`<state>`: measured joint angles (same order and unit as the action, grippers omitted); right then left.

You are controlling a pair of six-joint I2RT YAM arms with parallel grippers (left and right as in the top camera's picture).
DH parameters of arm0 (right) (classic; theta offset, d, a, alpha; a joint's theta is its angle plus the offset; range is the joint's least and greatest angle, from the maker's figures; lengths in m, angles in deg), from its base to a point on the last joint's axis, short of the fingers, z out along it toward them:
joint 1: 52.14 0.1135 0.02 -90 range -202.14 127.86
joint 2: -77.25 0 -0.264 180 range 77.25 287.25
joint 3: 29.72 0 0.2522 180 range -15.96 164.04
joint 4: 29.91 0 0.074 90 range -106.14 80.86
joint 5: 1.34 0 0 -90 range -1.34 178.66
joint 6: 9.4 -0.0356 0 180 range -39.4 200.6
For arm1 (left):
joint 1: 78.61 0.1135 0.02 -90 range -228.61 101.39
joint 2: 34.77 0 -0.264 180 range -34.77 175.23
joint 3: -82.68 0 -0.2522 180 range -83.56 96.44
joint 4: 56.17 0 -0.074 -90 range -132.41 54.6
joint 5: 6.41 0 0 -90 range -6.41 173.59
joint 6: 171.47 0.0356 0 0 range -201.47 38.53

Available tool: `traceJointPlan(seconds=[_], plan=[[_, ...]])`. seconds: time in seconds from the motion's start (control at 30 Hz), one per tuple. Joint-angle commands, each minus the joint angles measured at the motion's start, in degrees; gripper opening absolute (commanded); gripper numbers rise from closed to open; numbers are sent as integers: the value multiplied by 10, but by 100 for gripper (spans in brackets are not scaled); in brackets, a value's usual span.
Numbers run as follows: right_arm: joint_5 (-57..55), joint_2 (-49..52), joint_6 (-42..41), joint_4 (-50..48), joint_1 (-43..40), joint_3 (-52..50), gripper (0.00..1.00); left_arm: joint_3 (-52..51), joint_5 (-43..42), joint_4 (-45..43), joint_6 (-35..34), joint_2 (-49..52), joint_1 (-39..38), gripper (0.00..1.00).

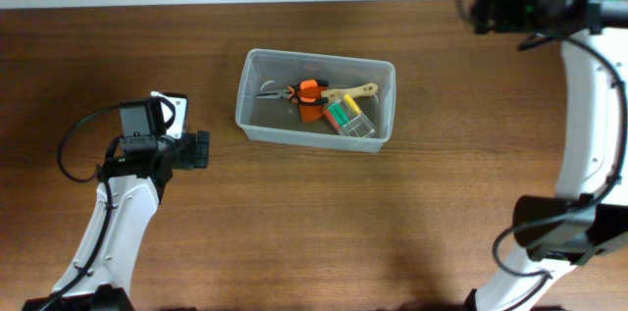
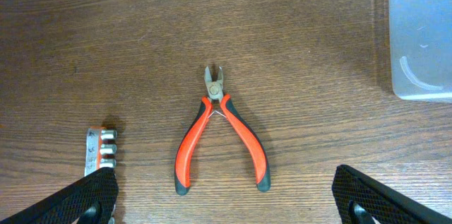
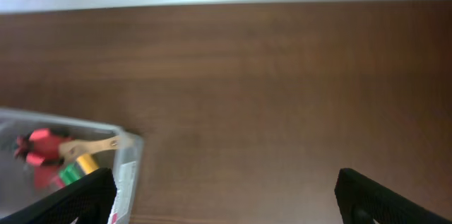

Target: Pack container

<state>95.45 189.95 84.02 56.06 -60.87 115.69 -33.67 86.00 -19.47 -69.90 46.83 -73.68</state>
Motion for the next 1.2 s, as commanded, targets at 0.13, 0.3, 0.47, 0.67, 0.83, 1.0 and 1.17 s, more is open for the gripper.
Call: traceJointPlan(seconds=[0.13,0.3,0.47,0.67,0.83,1.0,1.17], plan=[[3,20,-106,14,-48,-6,99,8,4,-1,9,2,1,99],[3,20,-106,14,-48,-6,98,8,4,-1,9,2,1,99],[3,20,-106,14,-48,-6,99,8,1,-34,9,2,1,99],[3,20,-106,14,-48,-6,99,8,-92,-31,-4,2,1,99],[3,20,-106,14,-48,-6,99,8,-137,-25,-4,14,1,99],[3,20,-106,14,-48,-6,99,8,-30,-1,-23,32,1,99],[3,20,-106,13,-48,-6,98,66,-35,94,-30,37,1,99]])
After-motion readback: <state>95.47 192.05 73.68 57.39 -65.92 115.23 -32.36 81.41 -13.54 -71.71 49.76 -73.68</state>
